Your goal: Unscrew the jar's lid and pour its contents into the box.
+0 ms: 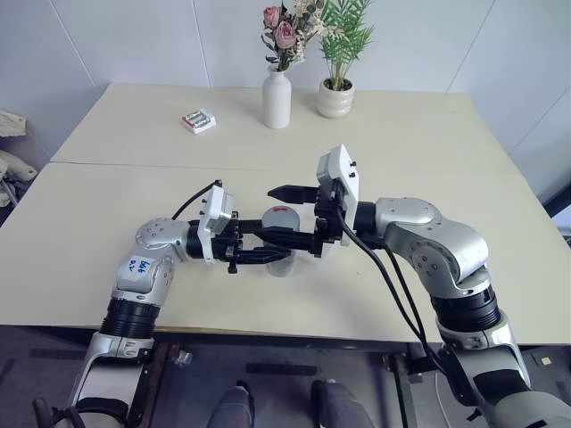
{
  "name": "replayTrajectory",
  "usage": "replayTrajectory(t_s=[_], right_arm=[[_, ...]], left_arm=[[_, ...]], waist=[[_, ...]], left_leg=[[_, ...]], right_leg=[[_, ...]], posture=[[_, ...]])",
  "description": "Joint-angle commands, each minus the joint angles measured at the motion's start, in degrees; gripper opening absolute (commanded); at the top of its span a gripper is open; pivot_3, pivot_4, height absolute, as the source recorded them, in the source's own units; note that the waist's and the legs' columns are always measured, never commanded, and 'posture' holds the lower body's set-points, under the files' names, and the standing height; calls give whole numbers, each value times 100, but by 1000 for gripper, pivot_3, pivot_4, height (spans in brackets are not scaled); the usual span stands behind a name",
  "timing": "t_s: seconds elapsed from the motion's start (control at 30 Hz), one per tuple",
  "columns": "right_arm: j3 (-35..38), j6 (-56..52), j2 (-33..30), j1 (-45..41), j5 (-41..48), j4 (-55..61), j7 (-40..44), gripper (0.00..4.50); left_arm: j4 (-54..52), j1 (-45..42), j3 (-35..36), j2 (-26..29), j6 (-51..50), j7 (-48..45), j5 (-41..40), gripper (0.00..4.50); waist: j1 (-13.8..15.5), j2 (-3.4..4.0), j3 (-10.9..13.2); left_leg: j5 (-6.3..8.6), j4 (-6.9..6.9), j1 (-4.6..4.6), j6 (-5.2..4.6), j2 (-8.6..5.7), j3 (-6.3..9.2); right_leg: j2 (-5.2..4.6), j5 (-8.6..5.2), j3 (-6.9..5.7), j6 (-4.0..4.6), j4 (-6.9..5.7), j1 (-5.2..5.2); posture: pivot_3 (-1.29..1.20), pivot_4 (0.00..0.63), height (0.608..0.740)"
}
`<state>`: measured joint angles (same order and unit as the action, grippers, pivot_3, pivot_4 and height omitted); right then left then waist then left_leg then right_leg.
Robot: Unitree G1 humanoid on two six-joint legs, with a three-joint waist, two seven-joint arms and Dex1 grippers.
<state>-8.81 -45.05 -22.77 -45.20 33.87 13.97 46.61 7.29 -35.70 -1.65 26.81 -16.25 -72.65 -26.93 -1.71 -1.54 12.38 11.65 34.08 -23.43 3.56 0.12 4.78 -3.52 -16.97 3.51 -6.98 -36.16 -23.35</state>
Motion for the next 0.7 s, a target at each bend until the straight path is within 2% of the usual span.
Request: replayTrajectory(t_s=[0.03,0.7], right_arm=[[216,25,-138,-41,10,103,-16,4470],[501,-48,-713,242,327,267,111,4470]], left_arm=[[-242,-32,30,28,24,-44,-114,2036],[-219,-38,1,-20,61,-32,-114,2036]], waist=[[1,0,0],[1,0,0]], left_leg=[[0,0,0,0,0,0],[0,0,0,0,0,0]], right_leg=[[0,0,0,0,0,0],[0,0,0,0,1,0]], posture=[[0,150,740],[0,150,740]])
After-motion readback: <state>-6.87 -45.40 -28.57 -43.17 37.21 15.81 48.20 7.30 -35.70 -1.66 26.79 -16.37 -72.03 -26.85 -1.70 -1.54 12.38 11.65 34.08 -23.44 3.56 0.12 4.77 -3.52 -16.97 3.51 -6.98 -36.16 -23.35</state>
